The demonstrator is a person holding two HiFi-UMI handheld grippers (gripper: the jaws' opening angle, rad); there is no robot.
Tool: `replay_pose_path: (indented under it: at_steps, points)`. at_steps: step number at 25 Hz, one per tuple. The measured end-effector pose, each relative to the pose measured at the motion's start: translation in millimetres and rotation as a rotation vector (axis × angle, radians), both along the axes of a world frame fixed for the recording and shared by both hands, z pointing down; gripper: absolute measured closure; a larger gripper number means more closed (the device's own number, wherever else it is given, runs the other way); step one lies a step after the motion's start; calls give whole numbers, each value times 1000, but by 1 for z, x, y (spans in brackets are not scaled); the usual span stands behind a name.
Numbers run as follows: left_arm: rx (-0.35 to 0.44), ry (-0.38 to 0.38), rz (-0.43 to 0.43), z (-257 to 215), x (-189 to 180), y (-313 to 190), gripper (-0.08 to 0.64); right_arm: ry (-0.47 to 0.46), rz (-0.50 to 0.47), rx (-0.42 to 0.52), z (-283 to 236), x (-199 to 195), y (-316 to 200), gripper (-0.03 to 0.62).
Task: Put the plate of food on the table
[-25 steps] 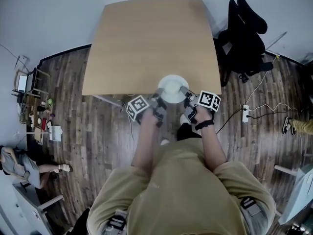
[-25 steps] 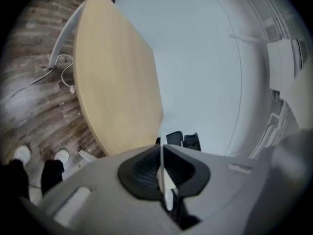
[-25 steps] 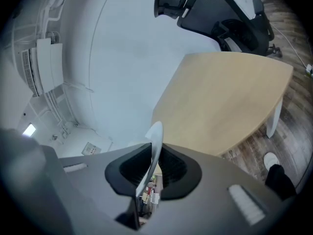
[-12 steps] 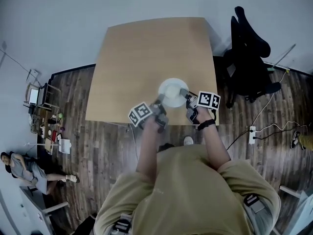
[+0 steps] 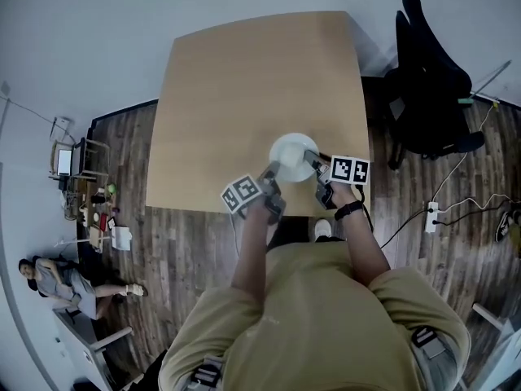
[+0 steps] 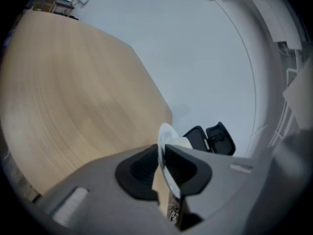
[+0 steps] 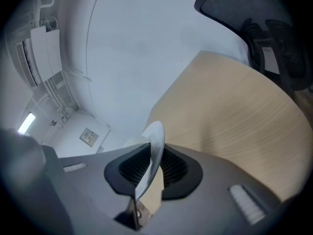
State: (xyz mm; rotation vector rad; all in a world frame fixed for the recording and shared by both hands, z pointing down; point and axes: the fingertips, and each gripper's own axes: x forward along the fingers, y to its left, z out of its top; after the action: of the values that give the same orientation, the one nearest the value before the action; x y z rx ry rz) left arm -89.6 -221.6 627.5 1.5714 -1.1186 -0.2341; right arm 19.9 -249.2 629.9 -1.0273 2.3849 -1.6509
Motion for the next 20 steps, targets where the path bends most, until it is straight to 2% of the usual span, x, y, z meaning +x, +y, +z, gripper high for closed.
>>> replay_pose_path:
  at_steps: [3,6,10,13,20]
  points:
    - [-39,-72,73,15,14,-19,515,24,37,-37,17,14,-15,537]
    - [-60,-104,114,23,18,-43,511,47,73,-65,28,19,-36,531]
    - [-59,-60,103,30,15,-79,512,103,57,-40,31,16,-71,525]
    - [-58,-58,100,40,15,-105,509,128,34,-11,38,15,-100,523]
    - [-73,-172,127,64,-16,-160,499,158,12,-30,64,-17,-157,520]
